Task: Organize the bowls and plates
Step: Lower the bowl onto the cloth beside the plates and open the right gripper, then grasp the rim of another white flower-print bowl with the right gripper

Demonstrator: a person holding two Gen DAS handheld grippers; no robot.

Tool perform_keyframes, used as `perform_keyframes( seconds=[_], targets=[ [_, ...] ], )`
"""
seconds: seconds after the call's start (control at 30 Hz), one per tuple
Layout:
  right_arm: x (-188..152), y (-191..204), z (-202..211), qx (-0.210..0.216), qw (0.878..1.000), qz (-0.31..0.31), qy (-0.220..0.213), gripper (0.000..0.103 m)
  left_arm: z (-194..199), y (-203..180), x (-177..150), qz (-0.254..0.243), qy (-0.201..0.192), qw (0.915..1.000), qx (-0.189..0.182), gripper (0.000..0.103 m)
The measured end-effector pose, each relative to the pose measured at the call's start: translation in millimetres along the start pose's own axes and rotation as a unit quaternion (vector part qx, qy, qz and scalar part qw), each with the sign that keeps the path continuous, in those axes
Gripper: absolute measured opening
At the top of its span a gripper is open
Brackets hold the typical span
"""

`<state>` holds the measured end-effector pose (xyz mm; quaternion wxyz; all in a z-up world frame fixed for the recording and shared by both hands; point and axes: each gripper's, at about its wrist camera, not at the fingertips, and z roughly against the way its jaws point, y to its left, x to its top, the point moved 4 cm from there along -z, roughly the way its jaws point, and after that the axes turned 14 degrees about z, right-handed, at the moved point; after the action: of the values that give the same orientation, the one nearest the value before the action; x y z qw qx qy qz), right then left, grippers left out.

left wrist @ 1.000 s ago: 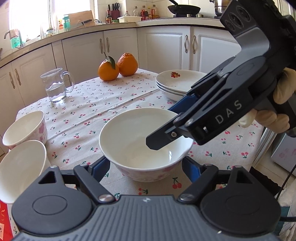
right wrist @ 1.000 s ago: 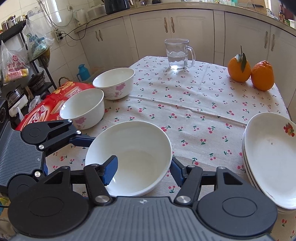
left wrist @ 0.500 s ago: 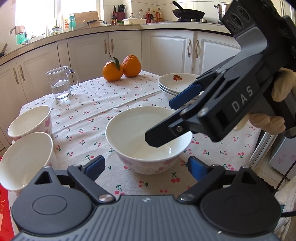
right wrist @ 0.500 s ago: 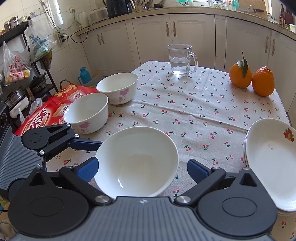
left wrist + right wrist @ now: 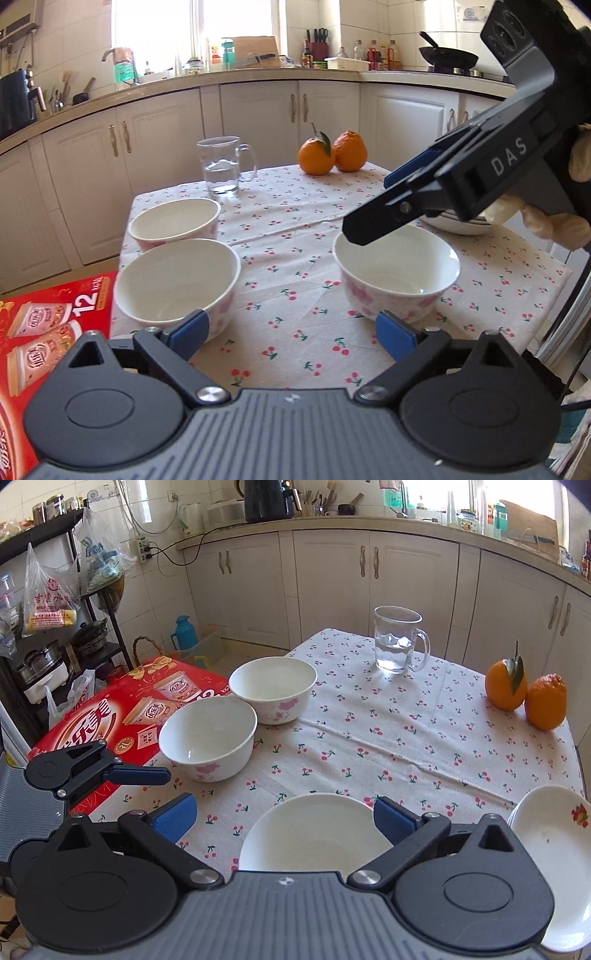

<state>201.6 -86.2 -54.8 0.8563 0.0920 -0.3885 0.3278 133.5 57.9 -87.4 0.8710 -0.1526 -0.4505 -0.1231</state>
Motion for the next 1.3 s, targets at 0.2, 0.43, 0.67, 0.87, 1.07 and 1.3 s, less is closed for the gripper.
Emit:
perform_keyframes(
  seconds=[0.2, 0.43, 0.67, 0.87, 1.07, 1.3],
  targets=[
    [21.7, 16.7, -17.7, -0.010, 0.999, 0.051, 0.005, 0.103, 1.6, 32.6, 0.4, 0.024, -0.014, 0.9982, 0.054, 0.097],
    [42.9, 27.9, -50.7, 0.037, 0.997, 0.063, 0.004, 0.103, -17.1, 58.5, 3.8, 0.028, -0.015, 0.9961, 0.082, 0.097],
    [62.2, 24.5, -96.9, 0.089, 0.995, 0.052, 0.014, 0.103, -39.0, 66.2, 8.3, 0.029, -0.007, 0.9956, 0.088, 0.096],
    [72.1, 25.2, -124.2, 0.115, 0.991, 0.059, 0.025, 0.097, -45.8, 67.2, 10.6, 0.032, -0.005, 0.9963, 0.079, 0.094],
    [73.8, 22.6, -139.6, 0.134, 0.989, 0.051, 0.036, 0.085, -47.7, 64.5, 10.7, 0.027, -0.002, 0.9969, 0.074, 0.088],
    [72.5, 22.7, -141.2, 0.143, 0.988, 0.049, 0.037, 0.075, -47.3, 63.5, 11.4, 0.025, -0.001, 0.9973, 0.070, 0.086]
  ],
)
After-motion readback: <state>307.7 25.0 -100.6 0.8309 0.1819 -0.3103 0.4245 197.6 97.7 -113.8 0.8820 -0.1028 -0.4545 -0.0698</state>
